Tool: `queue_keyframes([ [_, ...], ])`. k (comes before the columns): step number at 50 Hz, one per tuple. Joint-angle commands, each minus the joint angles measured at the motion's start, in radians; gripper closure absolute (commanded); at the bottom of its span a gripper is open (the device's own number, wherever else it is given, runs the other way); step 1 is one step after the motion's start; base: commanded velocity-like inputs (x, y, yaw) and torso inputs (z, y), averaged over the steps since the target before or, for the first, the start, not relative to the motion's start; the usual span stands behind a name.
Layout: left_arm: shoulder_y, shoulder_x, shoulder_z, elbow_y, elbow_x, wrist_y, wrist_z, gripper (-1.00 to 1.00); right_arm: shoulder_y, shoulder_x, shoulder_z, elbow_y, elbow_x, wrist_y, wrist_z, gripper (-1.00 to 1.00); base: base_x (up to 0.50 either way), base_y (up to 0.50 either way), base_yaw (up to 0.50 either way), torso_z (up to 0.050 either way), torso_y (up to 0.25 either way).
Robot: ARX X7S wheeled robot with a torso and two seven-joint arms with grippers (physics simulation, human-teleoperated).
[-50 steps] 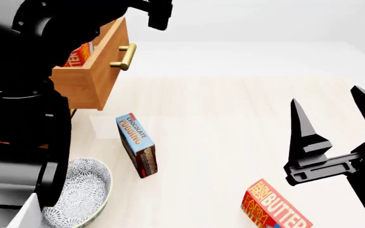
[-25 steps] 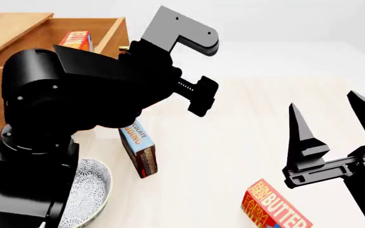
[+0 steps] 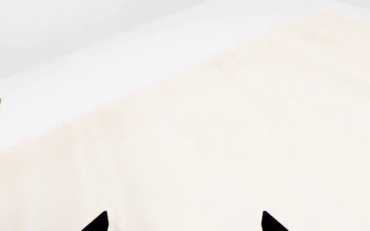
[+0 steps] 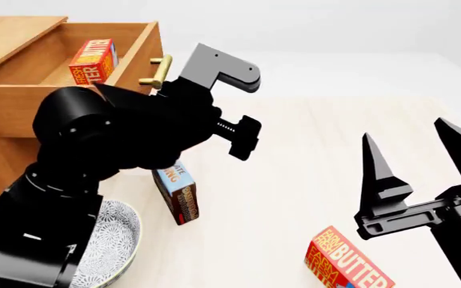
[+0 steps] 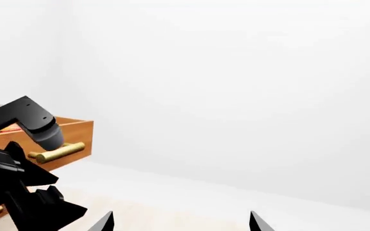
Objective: Put the butter at the front in the top drawer of the cabinet and close it.
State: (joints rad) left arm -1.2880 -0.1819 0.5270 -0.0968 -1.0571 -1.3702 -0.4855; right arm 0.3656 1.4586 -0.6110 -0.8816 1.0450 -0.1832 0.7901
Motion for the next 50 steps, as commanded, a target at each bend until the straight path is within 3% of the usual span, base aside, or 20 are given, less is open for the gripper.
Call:
queue_keyframes([
  [1,0.012,-0.024,0.018,-0.069,0.029,0.053,0.012,-1.0,-0.002,-0.003,0.001,0.002,0.001,0.003,-0.002,-1.0,0.0,0.0,0.0,0.0,0.0],
  [36,0.021,-0.118,-0.02,-0.131,0.053,0.089,-0.055,-1.0,-0.043,0.017,-0.005,0.007,-0.026,-0.041,0.013,-1.0,0.0,0.0,0.0,0.0,0.0],
  [50,0.026,-0.169,-0.063,-0.24,0.104,0.177,-0.072,-1.0,-0.043,0.012,-0.001,0.003,-0.022,-0.034,0.013,-1.0,0.0,0.0,0.0,0.0,0.0],
])
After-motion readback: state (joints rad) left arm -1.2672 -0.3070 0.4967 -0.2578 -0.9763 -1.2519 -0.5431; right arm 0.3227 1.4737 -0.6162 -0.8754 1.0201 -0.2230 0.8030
